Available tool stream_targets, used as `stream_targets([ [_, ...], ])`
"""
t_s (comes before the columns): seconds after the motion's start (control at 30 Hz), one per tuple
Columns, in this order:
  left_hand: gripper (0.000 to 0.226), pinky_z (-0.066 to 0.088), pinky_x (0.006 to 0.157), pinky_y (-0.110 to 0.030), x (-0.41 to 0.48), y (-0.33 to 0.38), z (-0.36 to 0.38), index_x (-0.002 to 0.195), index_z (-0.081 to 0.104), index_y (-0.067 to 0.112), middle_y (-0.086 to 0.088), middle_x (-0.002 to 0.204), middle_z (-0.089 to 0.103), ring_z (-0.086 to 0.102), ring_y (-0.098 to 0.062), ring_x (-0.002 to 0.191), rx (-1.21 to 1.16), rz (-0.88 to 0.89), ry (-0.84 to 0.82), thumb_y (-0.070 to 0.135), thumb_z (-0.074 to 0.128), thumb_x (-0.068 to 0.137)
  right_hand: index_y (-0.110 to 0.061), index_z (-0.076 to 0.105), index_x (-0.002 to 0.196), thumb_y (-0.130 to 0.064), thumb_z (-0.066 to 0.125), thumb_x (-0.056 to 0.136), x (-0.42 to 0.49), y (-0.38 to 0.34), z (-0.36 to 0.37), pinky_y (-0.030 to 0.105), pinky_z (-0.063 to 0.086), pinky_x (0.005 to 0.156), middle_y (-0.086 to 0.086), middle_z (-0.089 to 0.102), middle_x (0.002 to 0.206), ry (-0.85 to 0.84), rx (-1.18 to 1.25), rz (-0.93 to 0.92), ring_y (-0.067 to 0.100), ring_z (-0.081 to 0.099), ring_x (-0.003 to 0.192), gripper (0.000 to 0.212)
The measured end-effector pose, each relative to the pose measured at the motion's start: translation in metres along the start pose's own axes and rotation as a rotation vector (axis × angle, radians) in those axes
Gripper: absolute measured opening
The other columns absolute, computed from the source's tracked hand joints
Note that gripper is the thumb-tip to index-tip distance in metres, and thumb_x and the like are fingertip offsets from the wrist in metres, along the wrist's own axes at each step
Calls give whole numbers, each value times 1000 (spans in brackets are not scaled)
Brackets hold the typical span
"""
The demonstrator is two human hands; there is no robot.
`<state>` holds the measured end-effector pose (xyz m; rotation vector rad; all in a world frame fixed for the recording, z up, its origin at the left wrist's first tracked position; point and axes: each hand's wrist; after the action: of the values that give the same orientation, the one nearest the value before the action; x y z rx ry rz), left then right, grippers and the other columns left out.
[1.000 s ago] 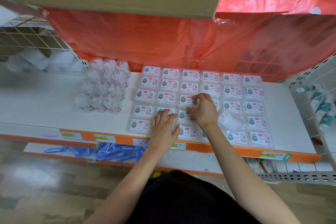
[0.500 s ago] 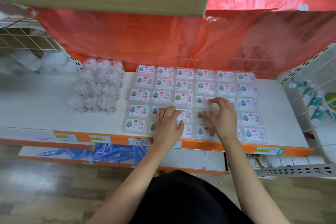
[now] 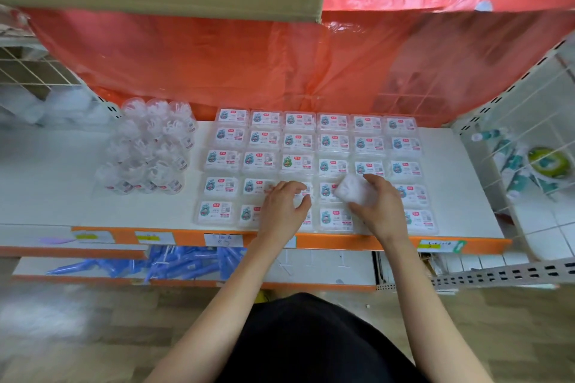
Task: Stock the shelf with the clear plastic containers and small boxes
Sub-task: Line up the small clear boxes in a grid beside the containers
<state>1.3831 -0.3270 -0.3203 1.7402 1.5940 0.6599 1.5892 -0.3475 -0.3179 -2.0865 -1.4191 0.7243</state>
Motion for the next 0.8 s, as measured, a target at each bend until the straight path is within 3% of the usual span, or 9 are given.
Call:
stream_targets([
  [0.1,17,49,86,-29,0,6,-4,107,66,22,8,104,66,63,-13,99,-339,-210,-51,32,59,95,-18,51,137,-18,85,69,-1,-13,2,33,42,101,5,59,130,-84,58,-104,22,52,121,76],
  [0.2,22,50,85,-31,-1,11,-10,107,64,25,9,108,67,64,-12,101,-573,-385,-116,42,55,96,-18,50,138,-16,85,68,-5,-30,10,34,40,104,3,58,131,-154,54,-224,21,51,122,79],
  [0.4,9,55,73,-29,-6,10,-20,100,63,21,-5,99,67,69,-18,78,-753,-465,-107,29,62,95,-18,53,136,-17,84,71,-12,-51,21,22,35,101,0,57,133,-246,75,-344,17,49,124,72],
  [0.53,9,55,75,-30,-9,7,-27,100,63,20,-10,104,69,71,-23,87,-803,-481,-87,26,63,95,-23,54,133,-25,82,78,-14,-52,26,13,40,88,-10,53,129,-174,278,-279,7,49,114,62],
  [0.6,7,55,75,-31,-10,7,-30,99,64,20,-8,102,69,71,-21,85,-819,-478,-71,25,64,94,-21,55,131,-29,78,83,-11,-51,27,17,47,80,-8,56,124,-92,397,-161,7,55,104,53],
  [0.7,3,55,80,-34,-9,9,-33,97,64,22,-3,102,68,71,-22,89,-820,-453,-59,24,63,95,-19,61,128,-31,72,89,-6,-51,26,19,51,64,1,63,105,-163,520,24,10,61,84,42],
  [0.8,7,54,82,-35,-8,12,-34,101,63,24,-1,104,69,71,-25,95,-831,-448,-45,27,61,96,-19,63,125,-28,71,90,-4,-47,28,30,56,74,10,65,102,-192,548,35,19,63,87,37],
])
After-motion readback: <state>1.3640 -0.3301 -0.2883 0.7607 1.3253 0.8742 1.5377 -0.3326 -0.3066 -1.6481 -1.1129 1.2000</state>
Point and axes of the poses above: each hand's wrist, its own x-axis towards the middle knuckle, its own z-axis out of the palm, y = z × x
